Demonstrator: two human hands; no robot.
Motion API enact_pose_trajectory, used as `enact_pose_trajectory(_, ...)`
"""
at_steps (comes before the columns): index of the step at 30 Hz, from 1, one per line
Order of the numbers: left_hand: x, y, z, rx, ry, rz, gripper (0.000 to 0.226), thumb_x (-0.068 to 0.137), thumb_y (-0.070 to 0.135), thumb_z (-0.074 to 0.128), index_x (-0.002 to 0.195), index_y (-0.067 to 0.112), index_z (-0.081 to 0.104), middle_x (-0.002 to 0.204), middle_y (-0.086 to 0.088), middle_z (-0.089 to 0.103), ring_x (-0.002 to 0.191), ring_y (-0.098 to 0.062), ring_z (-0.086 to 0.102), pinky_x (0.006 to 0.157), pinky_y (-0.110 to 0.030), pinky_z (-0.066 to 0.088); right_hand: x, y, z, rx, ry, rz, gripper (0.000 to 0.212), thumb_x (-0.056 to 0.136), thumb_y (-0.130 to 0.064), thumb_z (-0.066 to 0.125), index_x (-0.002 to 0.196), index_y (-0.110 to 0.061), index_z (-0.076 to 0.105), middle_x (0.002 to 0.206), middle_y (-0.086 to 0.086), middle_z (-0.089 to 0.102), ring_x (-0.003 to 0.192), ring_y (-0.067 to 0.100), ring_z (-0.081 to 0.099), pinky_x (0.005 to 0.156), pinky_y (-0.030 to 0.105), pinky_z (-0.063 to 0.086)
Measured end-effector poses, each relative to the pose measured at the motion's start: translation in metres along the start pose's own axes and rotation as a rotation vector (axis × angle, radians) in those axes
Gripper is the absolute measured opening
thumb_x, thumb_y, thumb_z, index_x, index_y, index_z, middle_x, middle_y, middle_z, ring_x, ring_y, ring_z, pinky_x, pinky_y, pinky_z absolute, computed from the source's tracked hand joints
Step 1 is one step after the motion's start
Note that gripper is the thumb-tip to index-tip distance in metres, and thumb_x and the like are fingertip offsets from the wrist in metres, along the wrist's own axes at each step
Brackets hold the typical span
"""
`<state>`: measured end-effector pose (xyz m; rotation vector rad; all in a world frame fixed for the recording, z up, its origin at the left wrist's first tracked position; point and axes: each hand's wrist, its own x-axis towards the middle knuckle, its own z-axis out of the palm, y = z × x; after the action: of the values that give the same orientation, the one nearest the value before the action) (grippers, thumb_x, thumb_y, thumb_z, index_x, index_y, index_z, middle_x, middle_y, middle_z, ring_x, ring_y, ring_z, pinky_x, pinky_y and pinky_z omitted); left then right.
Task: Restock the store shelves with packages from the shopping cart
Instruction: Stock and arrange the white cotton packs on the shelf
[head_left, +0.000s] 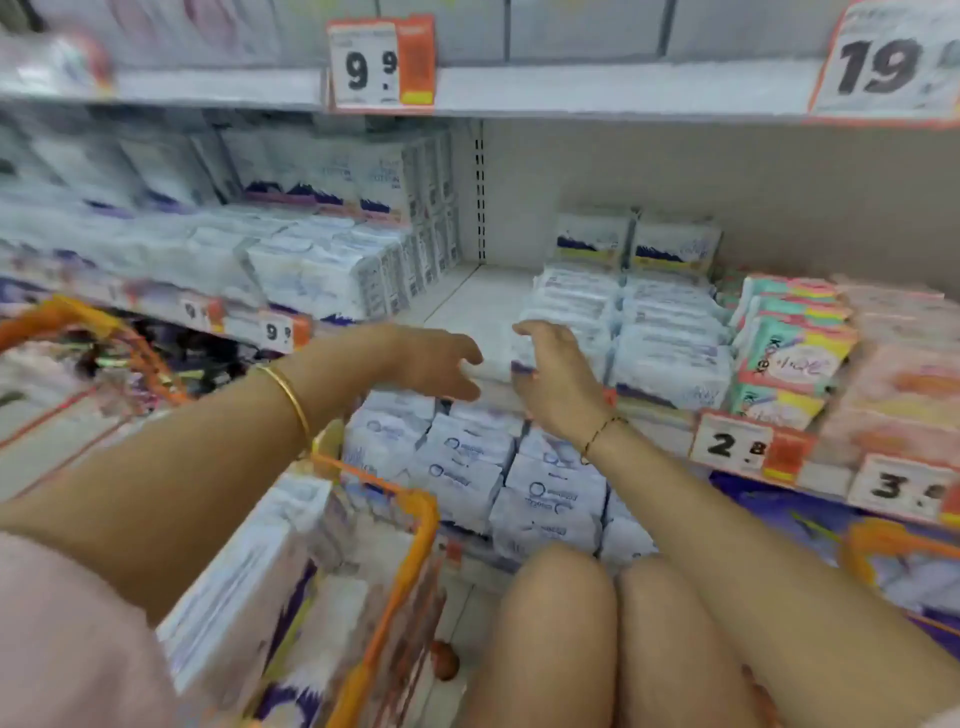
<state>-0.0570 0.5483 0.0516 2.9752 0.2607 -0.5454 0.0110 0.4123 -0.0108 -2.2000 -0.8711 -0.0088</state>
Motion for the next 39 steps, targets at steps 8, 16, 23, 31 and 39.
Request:
enact_pose_trajectory(8, -0.127, -0.055, 0.050, 0.130, -0.232, -0.315, 0.068, 0.088, 0.061, 0.043, 0.135, 0.012, 0.040, 0.136, -0.009, 0.045, 0.110, -0.026, 0.052, 0.099, -0.038, 0.043, -0.071, -0.075, 0.051, 0.073, -0.244, -0.193, 0.045, 0.090, -0.003, 0.050, 0.133, -0.011, 0.043, 0.136, 0.010, 0.043, 0.119, 0.023, 0.049, 0.094, 0.024, 0.037)
enact_pose_trajectory(16, -0.153, -0.043, 0.100, 0.311, -0.212, -0.415, 0.072, 0.087, 0.063, 0.045, 0.139, 0.012, 0.039, 0.135, -0.008, 0.047, 0.121, -0.026, 0.047, 0.087, -0.032, 0.039, -0.094, -0.093, 0.095, 0.119, -0.435, -0.182, 0.039, 0.090, -0.005, 0.050, 0.129, -0.010, 0.046, 0.125, 0.010, 0.051, 0.090, 0.018, 0.049, 0.078, 0.029, 0.045)
enact_pose_trajectory(23, -0.157, -0.044, 0.110, 0.248, -0.164, -0.366, 0.094, 0.079, 0.062, 0.059, 0.145, 0.021, 0.007, 0.123, -0.010, 0.050, 0.113, -0.030, 0.049, 0.084, -0.039, 0.045, -0.098, -0.086, 0.097, 0.206, -0.451, -0.090, 0.038, 0.090, -0.008, 0.053, 0.126, -0.015, 0.048, 0.118, 0.005, 0.051, 0.091, 0.024, 0.061, 0.074, 0.034, 0.058)
enact_pose_trajectory(31, -0.146, -0.046, 0.058, -0.086, -0.007, -0.257, 0.095, 0.068, 0.043, 0.079, 0.135, 0.019, 0.015, 0.121, -0.005, 0.051, 0.105, -0.027, 0.054, 0.094, -0.042, 0.047, -0.087, -0.084, 0.062, 0.492, -0.465, -0.038, 0.047, 0.084, 0.009, 0.049, 0.125, -0.015, 0.050, 0.114, 0.004, 0.055, 0.102, 0.021, 0.059, 0.080, 0.040, 0.055)
enact_pose_trajectory(39, -0.037, -0.002, -0.005, -0.248, 0.314, 0.111, 0.087, 0.063, 0.019, 0.084, 0.126, 0.020, 0.024, 0.114, -0.007, 0.052, 0.102, -0.027, 0.055, 0.092, -0.043, 0.049, -0.024, -0.027, -0.029, 0.301, -0.165, 0.013, 0.076, 0.072, -0.014, 0.079, 0.137, -0.020, 0.040, 0.130, -0.006, 0.048, 0.113, 0.013, 0.051, 0.093, 0.027, 0.047)
